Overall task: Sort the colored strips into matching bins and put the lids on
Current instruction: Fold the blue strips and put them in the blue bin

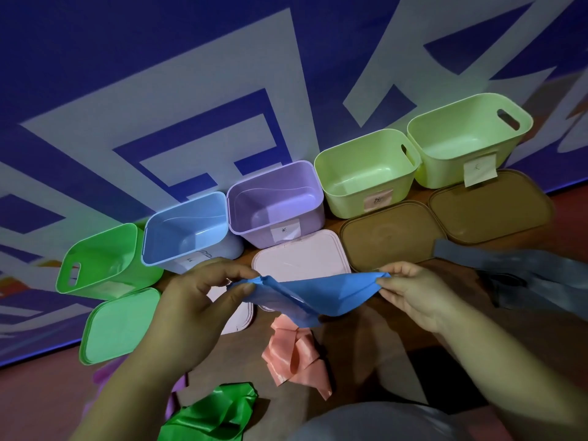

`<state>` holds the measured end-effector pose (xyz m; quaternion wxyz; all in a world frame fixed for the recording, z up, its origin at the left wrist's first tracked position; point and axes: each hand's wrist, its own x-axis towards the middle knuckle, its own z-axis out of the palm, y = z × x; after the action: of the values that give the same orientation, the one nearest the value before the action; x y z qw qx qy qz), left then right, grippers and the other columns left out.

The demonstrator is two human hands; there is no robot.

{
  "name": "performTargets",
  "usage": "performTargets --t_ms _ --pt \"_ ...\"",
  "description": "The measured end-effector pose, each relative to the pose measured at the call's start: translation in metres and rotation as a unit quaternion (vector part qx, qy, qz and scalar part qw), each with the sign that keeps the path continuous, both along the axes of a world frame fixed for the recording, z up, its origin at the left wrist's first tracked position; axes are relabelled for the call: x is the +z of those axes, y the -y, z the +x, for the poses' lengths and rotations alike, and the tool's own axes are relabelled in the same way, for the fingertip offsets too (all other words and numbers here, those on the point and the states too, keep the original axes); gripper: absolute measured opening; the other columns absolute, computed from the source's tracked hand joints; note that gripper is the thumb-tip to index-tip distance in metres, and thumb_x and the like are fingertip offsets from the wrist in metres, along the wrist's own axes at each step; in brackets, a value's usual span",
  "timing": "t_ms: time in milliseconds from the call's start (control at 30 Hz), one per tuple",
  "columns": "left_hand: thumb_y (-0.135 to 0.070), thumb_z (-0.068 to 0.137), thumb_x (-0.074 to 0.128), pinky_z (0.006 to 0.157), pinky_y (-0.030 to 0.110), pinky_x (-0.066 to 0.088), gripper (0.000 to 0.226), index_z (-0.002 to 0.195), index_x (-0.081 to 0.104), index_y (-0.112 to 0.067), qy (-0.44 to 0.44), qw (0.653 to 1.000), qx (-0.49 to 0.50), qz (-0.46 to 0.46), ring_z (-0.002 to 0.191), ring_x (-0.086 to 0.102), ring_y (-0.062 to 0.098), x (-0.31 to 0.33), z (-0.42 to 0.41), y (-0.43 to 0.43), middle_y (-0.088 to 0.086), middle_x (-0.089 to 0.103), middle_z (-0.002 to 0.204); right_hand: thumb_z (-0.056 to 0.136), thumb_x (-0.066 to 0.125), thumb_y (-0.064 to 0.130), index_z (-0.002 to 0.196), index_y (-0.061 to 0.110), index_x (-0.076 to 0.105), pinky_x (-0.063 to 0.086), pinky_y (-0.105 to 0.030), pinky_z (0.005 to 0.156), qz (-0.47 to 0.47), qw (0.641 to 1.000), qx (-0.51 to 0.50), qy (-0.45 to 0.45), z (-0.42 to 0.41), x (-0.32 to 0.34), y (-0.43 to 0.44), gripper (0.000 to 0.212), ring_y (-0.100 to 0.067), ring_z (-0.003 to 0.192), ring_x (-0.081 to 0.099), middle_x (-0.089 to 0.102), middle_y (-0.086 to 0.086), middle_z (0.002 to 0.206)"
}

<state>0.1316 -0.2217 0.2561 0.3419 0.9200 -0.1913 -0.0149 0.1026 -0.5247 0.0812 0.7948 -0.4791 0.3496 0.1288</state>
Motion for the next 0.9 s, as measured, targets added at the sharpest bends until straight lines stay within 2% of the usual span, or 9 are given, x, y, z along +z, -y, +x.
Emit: performTargets --t_ms 133,233,300,367,467,567,700,800,900 --pt "-0.016 0.082 0.074 0.077 0.005 0.043 0.03 0.094 0.07 -0.043 0.028 0.999 -0.018 0.003 0.089 0.065 0.001 0.015 -0.008 0.007 -0.025 0.07 0.094 0.092 0.058 -0.008 0.101 0.004 0.06 0.049 -0.032 0.093 0.04 0.997 -0.062 -0.017 0.009 0.001 -0.011 0.015 -0.023 0.1 0.063 0.063 -0.015 0.1" --pt "-0.022 0.082 0.071 0.077 0.005 0.044 0.028 0.096 0.068 -0.045 0.05 0.998 -0.027 -0.006 0.09 0.065 0.0 0.024 -0.012 0.012 -0.028 0.069 0.096 0.093 0.062 0.001 0.115 0.012 0.061 0.046 -0.039 0.103 0.005 1.0 0.003 -0.026 0.009 0.006 -0.018 0.025 -0.027 0.109 0.06 0.066 -0.008 0.104" --pt "-0.022 0.082 0.071 0.077 0.004 0.043 0.028 0.097 0.066 -0.046 0.064 0.997 -0.04 -0.006 0.091 0.064 -0.003 0.027 -0.014 0.015 -0.032 0.067 0.097 0.092 0.064 0.007 0.109 0.02 0.064 0.045 -0.041 0.103 -0.045 0.996 0.071 -0.019 0.006 0.015 -0.022 0.021 -0.022 0.111 0.058 0.067 -0.003 0.107" --pt "-0.024 0.084 0.075 0.077 0.002 0.042 0.025 0.094 0.067 -0.045 0.072 0.996 -0.045 -0.003 0.089 0.063 -0.006 0.027 -0.015 0.016 -0.034 0.067 0.096 0.091 0.066 0.01 0.1 0.023 0.066 0.045 -0.037 0.096 -0.078 0.991 0.112 0.016 0.002 0.028 -0.028 0.016 -0.016 0.106 0.061 0.069 -0.003 0.11" --pt "-0.026 0.082 0.072 0.075 0.004 0.043 0.018 0.093 0.07 -0.04 0.071 0.996 -0.047 0.012 0.088 0.064 -0.004 0.025 -0.016 0.014 -0.031 0.068 0.094 0.089 0.068 0.008 0.102 0.02 0.068 0.048 -0.029 0.087 -0.074 0.978 0.162 0.106 -0.001 0.054 -0.04 0.018 -0.01 0.096 0.066 0.072 -0.005 0.113" --pt "-0.028 0.083 0.069 0.076 0.012 0.047 0.015 0.095 0.074 -0.036 0.06 0.996 -0.063 0.033 0.088 0.065 0.001 0.024 -0.017 0.012 -0.026 0.069 0.095 0.076 0.076 0.01 0.103 0.018 0.068 0.052 -0.021 0.08 -0.084 0.951 0.21 0.211 -0.003 0.082 -0.053 0.029 -0.006 0.091 0.068 0.073 0.0 0.111" --pt "-0.034 0.085 0.068 0.074 0.022 0.052 0.015 0.098 0.073 -0.038 0.058 0.996 -0.055 0.044 0.087 0.066 0.005 0.021 -0.021 0.009 -0.025 0.069 0.095 0.069 0.079 0.014 0.106 0.025 0.066 0.055 -0.03 0.092 -0.102 0.91 0.271 0.296 -0.007 0.111 -0.066 0.041 -0.009 0.106 0.067 0.071 0.01 0.113" --pt "-0.029 0.084 0.069 0.073 0.016 0.05 0.016 0.099 0.073 -0.036 0.06 0.997 -0.053 0.018 0.086 0.066 0.005 0.019 -0.024 0.009 -0.023 0.068 0.095 0.069 0.082 0.017 0.103 0.037 0.067 0.051 -0.028 0.095 -0.142 0.882 0.296 0.337 -0.008 0.125 -0.075 0.042 -0.008 0.109 0.066 0.071 0.015 0.111" --pt "-0.022 0.086 0.074 0.074 0.016 0.049 0.017 0.097 0.074 -0.034 0.058 0.997 -0.053 -0.008 0.086 0.065 0.007 0.019 -0.027 0.013 -0.019 0.069 0.092 0.069 0.081 0.017 0.099 0.041 0.068 0.054 -0.032 0.092 -0.159 0.877 0.28 0.356 -0.01 0.133 -0.082 0.041 -0.01 0.105 0.068 0.072 0.014 0.106"
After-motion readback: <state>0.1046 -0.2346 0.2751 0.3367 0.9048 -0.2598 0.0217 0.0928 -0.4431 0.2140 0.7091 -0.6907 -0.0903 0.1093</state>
